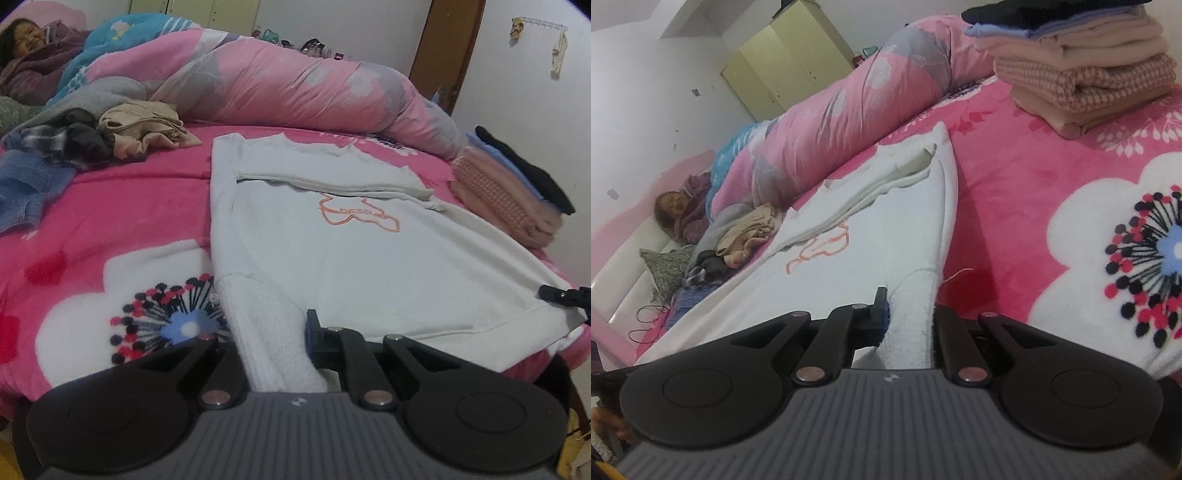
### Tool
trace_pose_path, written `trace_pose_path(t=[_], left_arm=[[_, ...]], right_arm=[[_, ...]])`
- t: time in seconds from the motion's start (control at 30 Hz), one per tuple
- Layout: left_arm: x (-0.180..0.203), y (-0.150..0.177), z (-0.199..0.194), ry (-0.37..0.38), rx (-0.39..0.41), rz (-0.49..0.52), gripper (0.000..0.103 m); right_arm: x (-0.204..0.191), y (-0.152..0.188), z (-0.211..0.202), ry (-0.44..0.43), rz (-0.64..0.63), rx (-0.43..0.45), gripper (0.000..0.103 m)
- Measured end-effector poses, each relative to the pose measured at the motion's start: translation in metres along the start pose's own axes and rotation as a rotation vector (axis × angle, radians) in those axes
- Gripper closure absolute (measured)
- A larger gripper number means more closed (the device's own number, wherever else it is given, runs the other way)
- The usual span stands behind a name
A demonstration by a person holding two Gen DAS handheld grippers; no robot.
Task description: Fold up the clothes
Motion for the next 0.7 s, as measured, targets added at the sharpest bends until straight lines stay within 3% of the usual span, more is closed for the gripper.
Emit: trace_pose_path(t=[0.2,0.53,0.7], left_arm=[[-0.015,0.012,-0.027,0.067,-0.009,-0.051,0.098],[-0.023,0.059,-0.086,0.142,-0.044,-0.066,0.097],[-0.030,0.073,-0.084,0.173,-0.057,-0.116,0.097]], right_arm=[[-0.001,0.011,-0.033,-0.034,0.046,-0.005,0.099],[-0.023,0.057,-0.104,-0.072,0.125,-0.039,0.099],[-0.023,0.070,-0.116,-0.063,0.167,-0.053,0.099]])
Point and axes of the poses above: each gripper's, at about its wrist camera, not at the fingertips, and z roughly the way its jaws point, x to its right, y to its underside, the point moved 3 cm from there along z, roughly the way its jaws point, and after that the axes turned 1 degree about -y, right-handed, at the moved point
